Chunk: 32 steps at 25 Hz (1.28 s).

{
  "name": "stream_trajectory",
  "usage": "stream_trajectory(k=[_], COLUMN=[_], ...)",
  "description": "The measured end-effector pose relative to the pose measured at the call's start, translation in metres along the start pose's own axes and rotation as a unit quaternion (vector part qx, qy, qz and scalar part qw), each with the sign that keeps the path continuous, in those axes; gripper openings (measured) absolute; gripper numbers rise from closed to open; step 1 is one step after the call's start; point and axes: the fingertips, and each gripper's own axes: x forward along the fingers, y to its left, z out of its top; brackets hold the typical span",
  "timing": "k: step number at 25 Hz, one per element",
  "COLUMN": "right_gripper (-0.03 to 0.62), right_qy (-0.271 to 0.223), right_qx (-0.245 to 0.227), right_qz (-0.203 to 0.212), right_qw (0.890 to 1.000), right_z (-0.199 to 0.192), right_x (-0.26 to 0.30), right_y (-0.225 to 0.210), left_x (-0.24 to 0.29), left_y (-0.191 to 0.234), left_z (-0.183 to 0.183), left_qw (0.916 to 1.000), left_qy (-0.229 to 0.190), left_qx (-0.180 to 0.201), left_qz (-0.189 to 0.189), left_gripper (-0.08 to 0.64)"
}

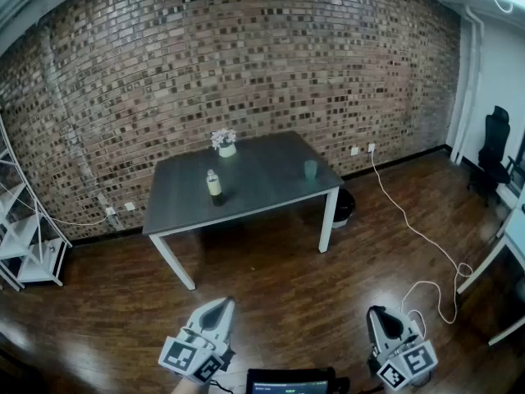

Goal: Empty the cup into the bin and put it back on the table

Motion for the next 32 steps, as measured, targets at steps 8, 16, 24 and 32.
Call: stream_trajectory(k=[8, 16, 24, 32], right_gripper=[0.002, 0.002, 0.002, 0.002], right_qy=[0.017, 0.026, 0.029, 0.028], right_qx=[0.004, 0.003, 0.006, 0.003], right_qz=[0.002, 0.023, 0.041, 0.026], right_qw=[1.0, 0.999, 0.999, 0.999], right_z=[0.0, 0.001, 0.004, 0.016], right_x=[0.014, 0.029, 0.061, 0.111], right_y=[-0.035, -0.071, -0.081, -0.087], left_x=[0.035, 0.075, 0.106, 0.148], left_y=[-0.01, -0.022, -0.01, 0.025], left_z=[-0.016, -0.025, -0.032, -0.031], left_qw=[0.9998, 0.9998, 0.9994, 0.999], left_qy=[0.017, 0.017, 0.033, 0.033], left_qx=[0.013, 0.011, 0.008, -0.002], left_qz=[-0.002, -0.002, -0.006, -0.029], left_gripper=[0.0, 0.0, 0.0, 0.0])
